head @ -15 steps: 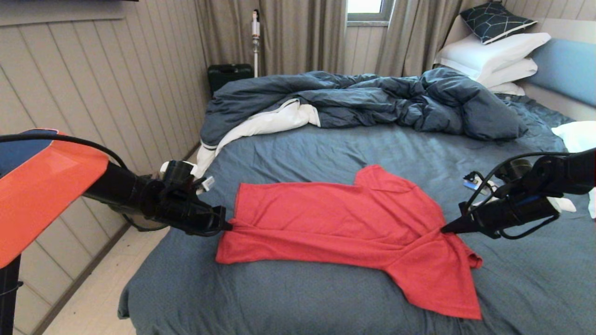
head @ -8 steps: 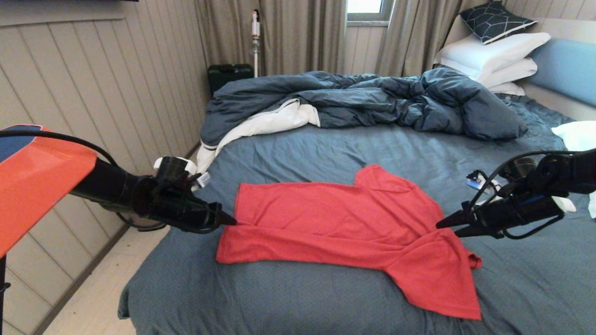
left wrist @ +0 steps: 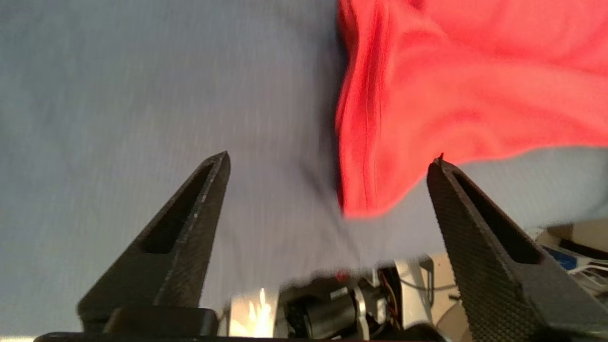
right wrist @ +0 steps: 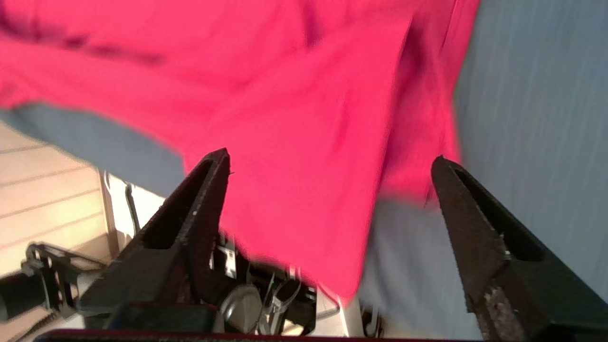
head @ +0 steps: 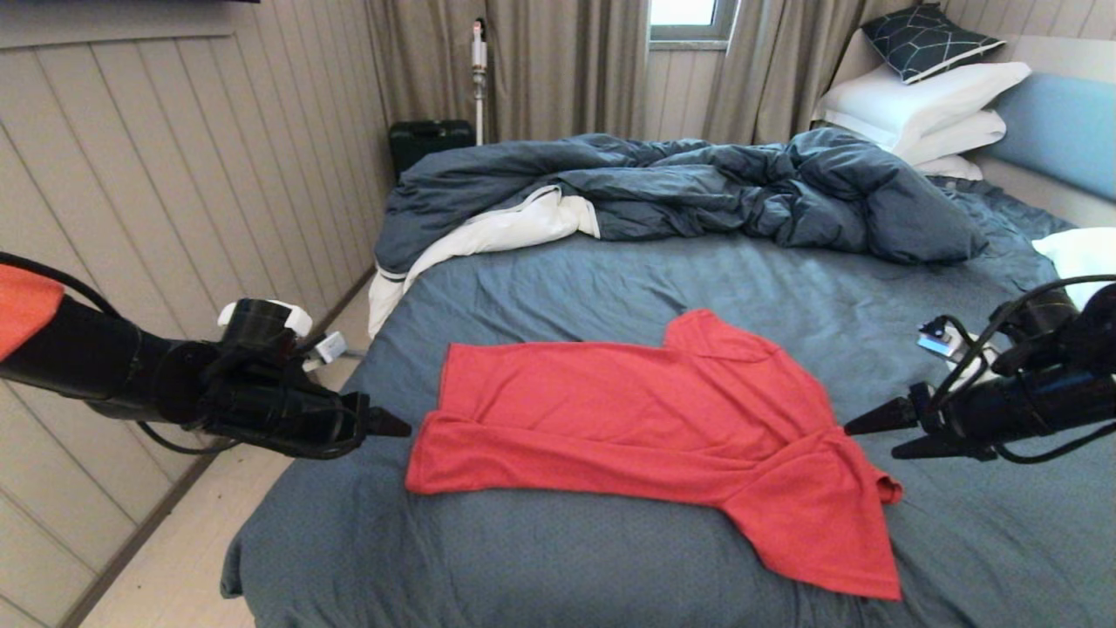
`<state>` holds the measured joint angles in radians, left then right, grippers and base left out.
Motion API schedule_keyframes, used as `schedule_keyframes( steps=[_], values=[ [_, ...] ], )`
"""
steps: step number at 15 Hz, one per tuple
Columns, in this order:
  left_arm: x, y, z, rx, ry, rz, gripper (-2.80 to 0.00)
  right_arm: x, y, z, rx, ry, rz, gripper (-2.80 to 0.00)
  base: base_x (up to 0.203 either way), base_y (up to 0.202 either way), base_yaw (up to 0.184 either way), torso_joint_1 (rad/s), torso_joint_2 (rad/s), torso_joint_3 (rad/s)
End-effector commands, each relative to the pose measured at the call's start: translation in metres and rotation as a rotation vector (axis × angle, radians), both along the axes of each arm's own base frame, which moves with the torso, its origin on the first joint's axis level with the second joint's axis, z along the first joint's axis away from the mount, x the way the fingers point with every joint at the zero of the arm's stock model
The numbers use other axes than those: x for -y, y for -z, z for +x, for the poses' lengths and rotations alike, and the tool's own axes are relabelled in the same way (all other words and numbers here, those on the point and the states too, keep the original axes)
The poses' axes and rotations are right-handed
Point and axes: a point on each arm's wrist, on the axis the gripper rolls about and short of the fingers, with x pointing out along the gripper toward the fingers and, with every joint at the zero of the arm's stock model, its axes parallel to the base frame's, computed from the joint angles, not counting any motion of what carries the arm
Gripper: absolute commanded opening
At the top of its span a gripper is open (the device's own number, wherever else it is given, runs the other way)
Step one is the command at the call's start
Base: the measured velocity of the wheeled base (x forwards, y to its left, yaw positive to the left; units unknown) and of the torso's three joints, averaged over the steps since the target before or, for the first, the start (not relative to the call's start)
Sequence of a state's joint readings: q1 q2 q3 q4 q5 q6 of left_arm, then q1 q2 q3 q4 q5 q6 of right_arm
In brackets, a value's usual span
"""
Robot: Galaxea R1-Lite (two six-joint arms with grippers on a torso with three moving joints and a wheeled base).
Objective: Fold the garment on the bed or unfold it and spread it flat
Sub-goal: Fold the red T-shirt
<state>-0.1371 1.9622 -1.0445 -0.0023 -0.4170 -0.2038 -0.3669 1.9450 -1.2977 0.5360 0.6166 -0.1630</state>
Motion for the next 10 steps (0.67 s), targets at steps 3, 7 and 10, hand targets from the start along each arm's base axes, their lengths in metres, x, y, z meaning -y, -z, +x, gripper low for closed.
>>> schedule_keyframes(
  steps=[3,7,10],
  values=[
    [-0.011,-0.029,-0.048,0.066,-0.011,-0.012,-2.8,-0.013,-0.019,-0.063,0.033,-0.005,-0.03,0.0,0.0,0.0,0.0,0.0,0.0,0.0],
    [-0.014,-0.016,-0.077,0.017,-0.012,-0.006,-2.8,-0.018,0.001,-0.073,-0.037,-0.021,-0.012,0.0,0.0,0.0,0.0,0.0,0.0,0.0],
    [-0.016,-0.007,-0.087,0.052,-0.011,-0.01,-2.8,-0.017,0.023,-0.071,-0.099,-0.039,0.009,0.0,0.0,0.0,0.0,0.0,0.0,0.0]
  ],
)
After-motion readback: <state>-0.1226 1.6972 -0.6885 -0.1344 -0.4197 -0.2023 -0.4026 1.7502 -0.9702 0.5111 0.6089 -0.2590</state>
